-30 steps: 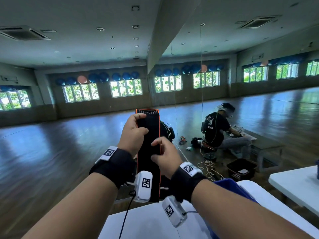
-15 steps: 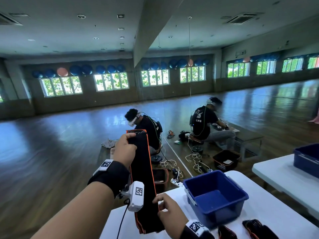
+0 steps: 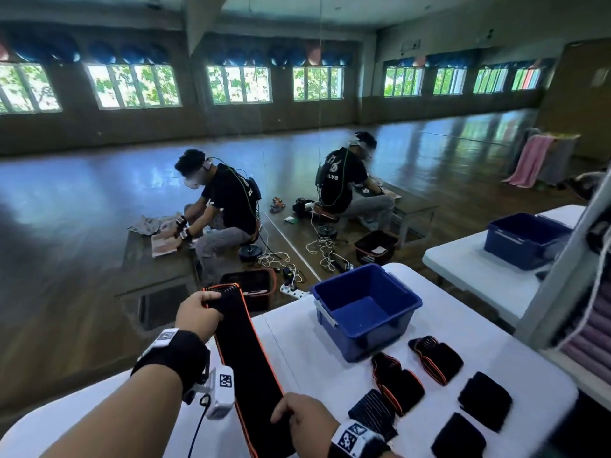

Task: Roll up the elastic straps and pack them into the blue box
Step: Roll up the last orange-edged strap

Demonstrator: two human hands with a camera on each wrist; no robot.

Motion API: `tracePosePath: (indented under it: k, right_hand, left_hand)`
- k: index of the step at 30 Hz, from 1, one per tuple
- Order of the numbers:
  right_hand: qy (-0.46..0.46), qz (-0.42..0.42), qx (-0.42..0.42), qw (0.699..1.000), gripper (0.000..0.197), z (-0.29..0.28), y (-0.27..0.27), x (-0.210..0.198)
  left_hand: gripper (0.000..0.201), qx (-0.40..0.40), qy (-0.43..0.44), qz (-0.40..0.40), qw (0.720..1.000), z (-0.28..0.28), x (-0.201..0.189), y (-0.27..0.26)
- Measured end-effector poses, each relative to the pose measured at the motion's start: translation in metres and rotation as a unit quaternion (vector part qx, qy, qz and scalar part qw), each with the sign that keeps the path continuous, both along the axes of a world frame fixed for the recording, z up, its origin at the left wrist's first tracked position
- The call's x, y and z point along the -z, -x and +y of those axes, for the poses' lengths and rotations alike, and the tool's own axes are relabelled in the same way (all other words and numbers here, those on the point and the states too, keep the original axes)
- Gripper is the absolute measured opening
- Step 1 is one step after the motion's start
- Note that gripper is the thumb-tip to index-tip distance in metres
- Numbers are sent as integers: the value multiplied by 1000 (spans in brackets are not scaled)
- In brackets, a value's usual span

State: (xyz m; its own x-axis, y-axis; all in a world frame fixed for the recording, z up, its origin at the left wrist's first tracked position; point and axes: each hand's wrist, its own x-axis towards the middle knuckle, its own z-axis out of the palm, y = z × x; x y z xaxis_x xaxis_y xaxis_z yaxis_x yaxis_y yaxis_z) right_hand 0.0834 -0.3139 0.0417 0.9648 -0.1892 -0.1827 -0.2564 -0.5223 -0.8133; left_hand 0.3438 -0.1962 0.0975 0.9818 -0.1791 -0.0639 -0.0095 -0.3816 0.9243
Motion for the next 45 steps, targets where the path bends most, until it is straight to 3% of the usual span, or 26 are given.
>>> tracePosePath:
  k: [4, 10, 17, 24, 29, 32, 35, 40, 45]
  right_hand:
    - [-1, 56, 17, 998, 44, 7, 18, 27]
    - [-8, 133, 48, 990, 56, 9, 53, 67]
    - [2, 179, 72, 981, 44, 16, 84, 76]
    - [46, 191, 37, 980, 39, 17, 96, 76]
    - [60, 213, -13, 975, 51, 12, 99, 68]
    - [97, 228, -68, 966, 74, 5, 101, 69]
    - [121, 222, -88, 964, 81, -3, 109, 70]
    - [114, 182, -89, 973, 70, -9, 119, 74]
    - [174, 138, -146, 964, 59, -15, 118, 81]
  left_hand:
    - [45, 27, -59, 7, 998, 1, 34, 21]
    - [44, 79, -116, 52, 989, -8, 95, 44]
    - [47, 137, -154, 46, 977, -24, 144, 71]
    - [51, 165, -258, 31, 952, -29, 160, 74]
    - [55, 191, -387, 14, 902, -29, 154, 77]
    - [58, 191, -385, 19, 903, -22, 144, 85]
    - [62, 192, -356, -10, 915, -3, 131, 102]
    - [58, 298, -284, -51, 910, 59, 128, 178]
    - [59, 379, -276, -18, 883, 101, 156, 261]
